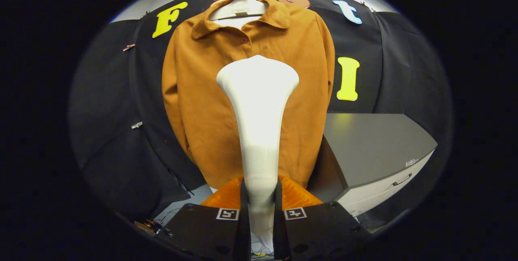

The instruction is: Iron the clothes twice with a garment steamer, once on the left side and once on the right side.

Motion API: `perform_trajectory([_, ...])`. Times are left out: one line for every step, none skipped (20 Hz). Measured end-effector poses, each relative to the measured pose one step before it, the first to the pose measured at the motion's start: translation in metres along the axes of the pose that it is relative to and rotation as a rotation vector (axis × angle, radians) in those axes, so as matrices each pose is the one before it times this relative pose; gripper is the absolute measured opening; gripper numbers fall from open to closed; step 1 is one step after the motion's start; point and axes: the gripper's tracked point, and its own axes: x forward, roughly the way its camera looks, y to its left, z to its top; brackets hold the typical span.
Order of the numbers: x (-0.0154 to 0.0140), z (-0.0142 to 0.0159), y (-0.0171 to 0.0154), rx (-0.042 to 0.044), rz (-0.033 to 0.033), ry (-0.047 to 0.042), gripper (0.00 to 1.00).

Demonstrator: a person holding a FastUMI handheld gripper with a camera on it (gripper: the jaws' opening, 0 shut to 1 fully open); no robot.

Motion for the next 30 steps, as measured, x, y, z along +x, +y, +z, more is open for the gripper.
perform_trajectory([0.0, 0.00666, 0.00886, -0.00817, 0.007, -0.01573, 0.25])
perform_trajectory([0.00001, 0.00688, 0.00812, -0.01037, 0.00599, -0.01349, 0.25])
perform_trajectory([0.00114, 0.00661, 0.00822, -0.01007, 0.00445, -0.01629, 0.25])
perform_trajectory([0.00148, 0.00729, 0.00841, -0.01019, 0.00509, -0.01475, 0.25])
perform_trajectory([0.00148, 0.00584, 0.00787, -0.00729, 0.00442, -0.01537, 0.25])
perform_trajectory([0.00167, 0.00611, 0.0076, -0.00714, 0.00445, -0.01177, 0.25])
perform_trajectory([0.00217, 0.00472, 0.00787, -0.00297, 0.00299, -0.00998, 0.25])
perform_trajectory([0.00269, 0.00535, 0.00753, -0.00541, 0.00262, -0.01031, 0.25])
perform_trajectory([0.00303, 0.00499, 0.00606, -0.0053, -0.00152, -0.00956, 0.25])
perform_trajectory([0.00394, 0.00394, 0.00531, -0.0052, -0.0027, -0.00772, 0.25])
perform_trajectory([0.00438, 0.00344, 0.00569, -0.00435, -0.0035, -0.00482, 0.25])
perform_trajectory([0.00487, 0.00266, 0.00458, -0.00336, -0.00373, -0.00269, 0.25])
perform_trajectory([0.00451, 0.00208, 0.00384, -0.00161, -0.00533, -0.00221, 0.25])
perform_trajectory([0.0051, 0.00312, 0.00345, -0.00268, -0.00719, -0.00482, 0.25])
perform_trajectory([0.00521, 0.00209, 0.00182, -0.00409, -0.01215, -0.00427, 0.25])
perform_trajectory([0.00512, 0.00199, 0.00135, -0.00273, -0.01215, -0.00298, 0.25])
perform_trajectory([0.00596, 0.00119, 0.00196, -0.00076, -0.01302, -0.00315, 0.25])
perform_trajectory([0.00564, 0.00139, 0.00125, -0.00466, -0.01126, 0.00069, 0.25])
perform_trajectory([0.00493, 0.0004, -0.00025, -0.00114, -0.01297, -0.00045, 0.25])
perform_trajectory([0.00439, 0.00004, -0.00024, -0.00589, -0.01417, 0.00076, 0.25])
perform_trajectory([0.00466, -0.00058, -0.00132, -0.00079, -0.0145, -0.00082, 0.25])
perform_trajectory([0.00387, -0.00133, -0.00062, 0.00021, -0.01203, -0.00095, 0.25])
perform_trajectory([0.004, -0.00282, -0.00012, -0.00111, -0.00884, 0.0041, 0.25])
perform_trajectory([0.00309, -0.00385, 0.00031, 0.00051, -0.00502, 0.00782, 0.25])
perform_trajectory([0.00184, -0.00219, 0.00115, 0.00022, -0.00181, 0.00206, 0.25])
perform_trajectory([0.00237, -0.00206, 0.00059, -0.00209, -0.00112, 0.0018, 0.25])
perform_trajectory([0.00119, -0.00252, 0.00059, -0.00314, -0.00009, 0.00352, 0.25])
perform_trajectory([0.0014, -0.00262, 0.00122, -0.00129, 0.00047, 0.004, 0.25])
perform_trajectory([-0.00024, -0.00374, -0.00035, -0.00155, 0.00031, 0.00521, 0.25])
perform_trajectory([0.00091, -0.00308, 0.00013, -0.00063, 0.00379, 0.00649, 0.25])
